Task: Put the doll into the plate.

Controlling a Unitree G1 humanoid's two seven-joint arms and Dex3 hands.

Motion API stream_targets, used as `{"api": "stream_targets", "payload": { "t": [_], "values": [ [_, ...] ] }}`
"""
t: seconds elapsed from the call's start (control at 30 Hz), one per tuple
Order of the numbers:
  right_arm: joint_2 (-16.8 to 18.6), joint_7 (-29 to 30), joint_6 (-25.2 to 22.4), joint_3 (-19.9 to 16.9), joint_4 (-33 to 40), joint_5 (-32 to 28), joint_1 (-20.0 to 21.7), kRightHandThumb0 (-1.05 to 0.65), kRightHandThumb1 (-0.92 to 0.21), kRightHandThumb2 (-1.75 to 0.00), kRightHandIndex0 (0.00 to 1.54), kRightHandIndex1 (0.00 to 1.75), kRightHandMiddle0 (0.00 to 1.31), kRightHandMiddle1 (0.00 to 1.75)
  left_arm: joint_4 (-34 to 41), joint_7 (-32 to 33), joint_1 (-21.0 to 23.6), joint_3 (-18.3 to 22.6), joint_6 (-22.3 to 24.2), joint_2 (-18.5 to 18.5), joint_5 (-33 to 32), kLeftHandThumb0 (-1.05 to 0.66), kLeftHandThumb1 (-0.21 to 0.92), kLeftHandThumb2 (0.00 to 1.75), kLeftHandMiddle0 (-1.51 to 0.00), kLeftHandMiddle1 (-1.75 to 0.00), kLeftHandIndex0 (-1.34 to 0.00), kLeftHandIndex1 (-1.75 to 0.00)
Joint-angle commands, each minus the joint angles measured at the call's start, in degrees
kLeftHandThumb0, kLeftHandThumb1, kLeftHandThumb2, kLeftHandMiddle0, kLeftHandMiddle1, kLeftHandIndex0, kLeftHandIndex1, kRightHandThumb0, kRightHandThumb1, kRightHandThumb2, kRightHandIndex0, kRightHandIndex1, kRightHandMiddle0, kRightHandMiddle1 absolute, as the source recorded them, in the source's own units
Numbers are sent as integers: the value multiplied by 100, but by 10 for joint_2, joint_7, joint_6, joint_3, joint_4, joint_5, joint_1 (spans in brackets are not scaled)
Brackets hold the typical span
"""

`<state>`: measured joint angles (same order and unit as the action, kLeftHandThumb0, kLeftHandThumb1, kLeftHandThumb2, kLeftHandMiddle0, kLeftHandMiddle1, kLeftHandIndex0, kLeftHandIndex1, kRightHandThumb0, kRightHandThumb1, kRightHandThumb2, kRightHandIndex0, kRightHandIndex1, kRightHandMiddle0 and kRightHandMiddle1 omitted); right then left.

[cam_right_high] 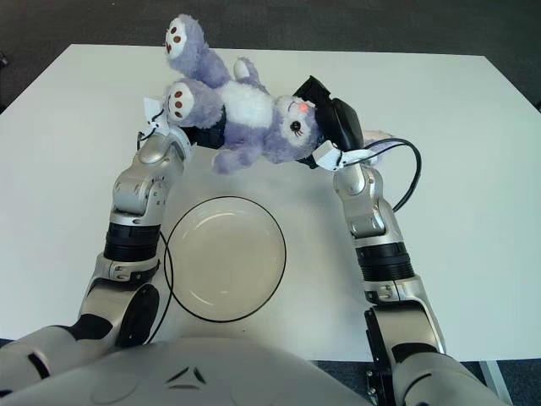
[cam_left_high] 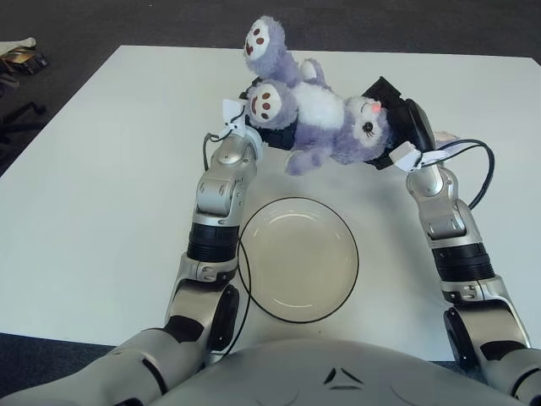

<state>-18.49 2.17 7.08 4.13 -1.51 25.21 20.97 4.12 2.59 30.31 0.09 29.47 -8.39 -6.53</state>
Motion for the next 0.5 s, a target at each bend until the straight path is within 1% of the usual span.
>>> {"api": "stream_targets", "payload": {
  "t": [0.0, 0.07, 0.1, 0.13, 0.2, 0.3, 0.47],
  "values": [
    [5, -8, -6, -6, 17, -18, -5, 0, 3, -154, 103, 123, 72, 175, 2, -8, -4, 2, -10, 2, -8, -1, 9, 148, -85, -144, -64, -175],
    [5, -11, -8, -7, 19, -19, -6, 0, 3, -154, 103, 123, 72, 175, 4, -9, -4, 3, -10, 5, -8, -1, 11, 148, -78, -155, -61, -175],
    [5, -16, -11, -8, 21, -23, -7, 0, 3, -154, 103, 123, 72, 175, 8, -11, -6, 4, -9, 7, -10, -1, 12, 149, -77, -157, -60, -175],
    [5, -21, -13, -9, 24, -27, -7, 0, 3, -154, 103, 123, 71, 175, 14, -13, -9, 4, -8, 9, -12, -1, 14, 149, -73, -163, -59, -174],
    [5, -29, -17, -10, 30, -34, -9, 0, 3, -154, 103, 123, 71, 175, 26, -19, -16, 6, -8, 12, -16, -1, 16, 148, -69, -169, -58, -173],
    [3, -44, -27, -12, 41, -45, -12, 0, 2, -153, 103, 123, 71, 175, 51, -29, -32, 7, -7, 18, -25, -1, 20, 142, -64, -173, -55, -168],
    [-3, -77, -60, -14, 74, -58, -19, 0, 3, -154, 103, 125, 70, 175, 94, -44, -61, 4, -4, 34, -35, -1, 27, 133, -58, -174, -55, -162]
  ]
}}
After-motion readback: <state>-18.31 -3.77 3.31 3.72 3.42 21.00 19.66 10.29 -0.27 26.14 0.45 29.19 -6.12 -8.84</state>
